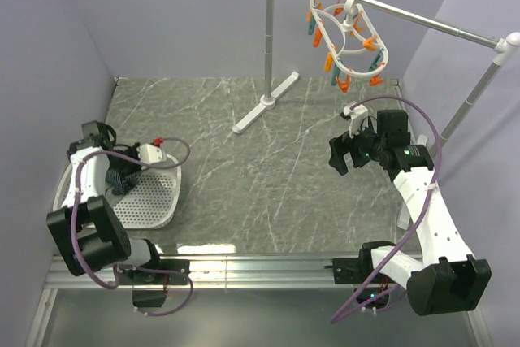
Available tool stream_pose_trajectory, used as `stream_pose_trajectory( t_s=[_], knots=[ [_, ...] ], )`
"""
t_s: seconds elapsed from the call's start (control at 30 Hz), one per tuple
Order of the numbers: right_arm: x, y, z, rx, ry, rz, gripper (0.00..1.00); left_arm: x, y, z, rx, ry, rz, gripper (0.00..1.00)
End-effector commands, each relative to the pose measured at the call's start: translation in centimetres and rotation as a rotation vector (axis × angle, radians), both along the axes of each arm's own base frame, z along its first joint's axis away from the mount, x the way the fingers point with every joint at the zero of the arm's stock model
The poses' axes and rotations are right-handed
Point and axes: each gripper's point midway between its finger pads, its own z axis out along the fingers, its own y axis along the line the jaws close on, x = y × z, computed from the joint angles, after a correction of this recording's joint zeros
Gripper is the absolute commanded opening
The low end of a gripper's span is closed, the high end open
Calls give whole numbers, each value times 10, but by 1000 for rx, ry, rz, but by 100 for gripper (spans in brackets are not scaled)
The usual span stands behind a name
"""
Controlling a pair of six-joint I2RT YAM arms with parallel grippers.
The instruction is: Clip the underwear to the hanger
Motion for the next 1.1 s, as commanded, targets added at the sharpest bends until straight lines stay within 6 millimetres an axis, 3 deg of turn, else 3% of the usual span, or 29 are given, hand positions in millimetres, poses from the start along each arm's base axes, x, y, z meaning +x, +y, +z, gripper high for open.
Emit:
stream_pose_trajectory(
  t_s=[0.0, 0.2, 0.23, 0.3, 0.37, 0.47, 0.5, 0.6, 0.77, 0.9, 0.97, 1.07],
  knots=[
    [11, 14, 45, 60, -125, 52, 100, 12, -30, 70, -174, -125, -3, 0],
    [9, 31, 70, 109, -181, 165, 100, 18, -60, 167, -370, -238, 33, 0],
    [9, 34, 74, 119, -183, 182, 100, 19, -69, 196, -417, -280, 10, 0],
    [7, 41, 93, 141, -219, 232, 100, 18, -88, 222, -489, -274, -6, 0],
    [5, 45, 107, 154, -253, 267, 100, 17, -107, 262, -565, -316, -26, 0],
    [-2, 56, 141, 181, -349, 342, 100, 10, -143, 304, -649, -380, -96, 0],
    [-7, 60, 151, 191, -381, 381, 100, 5, -163, 308, -671, -373, -146, 0],
    [-15, 69, 172, 212, -450, 440, 100, -7, -195, 329, -751, -390, -218, 0],
    [-43, 91, 193, 278, -555, 581, 100, -25, -245, 317, -838, -295, -326, 0],
    [-60, 110, 205, 318, -608, 670, 98, -34, -284, 289, -835, -205, -390, 0],
    [-67, 121, 205, 338, -599, 711, 97, -34, -300, 274, -833, -123, -392, 0],
    [-71, 134, 194, 335, -563, 752, 96, -53, -327, 260, -837, -64, -485, 0]
  ],
)
